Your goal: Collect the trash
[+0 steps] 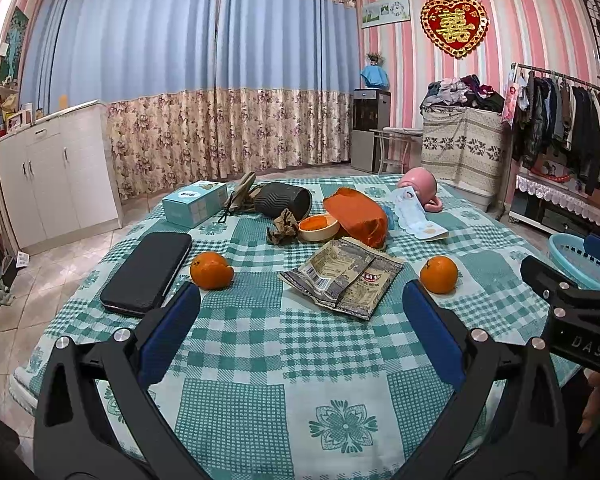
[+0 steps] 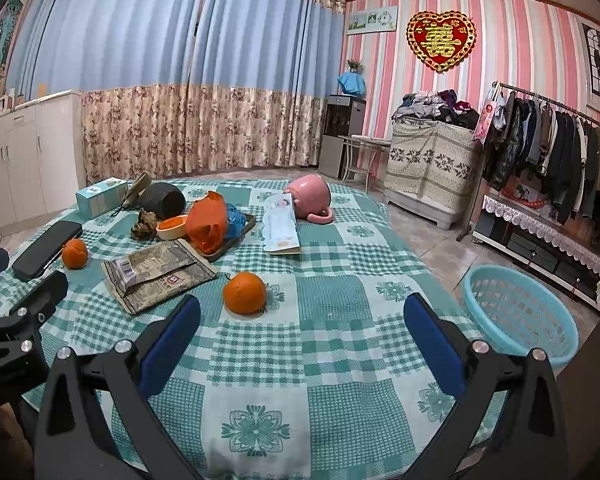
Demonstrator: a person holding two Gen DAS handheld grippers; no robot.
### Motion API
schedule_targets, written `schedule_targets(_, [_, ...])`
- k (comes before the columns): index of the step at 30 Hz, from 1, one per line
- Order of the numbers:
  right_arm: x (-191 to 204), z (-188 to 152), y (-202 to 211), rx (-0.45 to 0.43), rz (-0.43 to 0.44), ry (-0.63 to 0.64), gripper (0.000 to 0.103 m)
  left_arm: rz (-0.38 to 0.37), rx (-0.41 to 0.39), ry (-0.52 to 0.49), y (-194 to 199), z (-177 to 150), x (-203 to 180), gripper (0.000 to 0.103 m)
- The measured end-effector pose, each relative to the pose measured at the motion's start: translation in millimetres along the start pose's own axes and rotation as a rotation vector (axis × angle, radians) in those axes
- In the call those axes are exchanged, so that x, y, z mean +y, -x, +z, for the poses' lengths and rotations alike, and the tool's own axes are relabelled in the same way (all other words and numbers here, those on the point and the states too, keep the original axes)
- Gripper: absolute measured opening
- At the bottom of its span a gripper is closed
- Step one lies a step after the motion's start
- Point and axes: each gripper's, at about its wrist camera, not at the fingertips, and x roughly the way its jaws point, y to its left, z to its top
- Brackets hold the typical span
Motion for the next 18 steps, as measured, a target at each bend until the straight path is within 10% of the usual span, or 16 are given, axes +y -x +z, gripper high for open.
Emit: schedule_targets(18, [-7.0,-5.2,-0.9,-0.007,-0.003,-0.025,0.099,-0.007,0.006,0.010,-3.2,0.0,6.8,0.098])
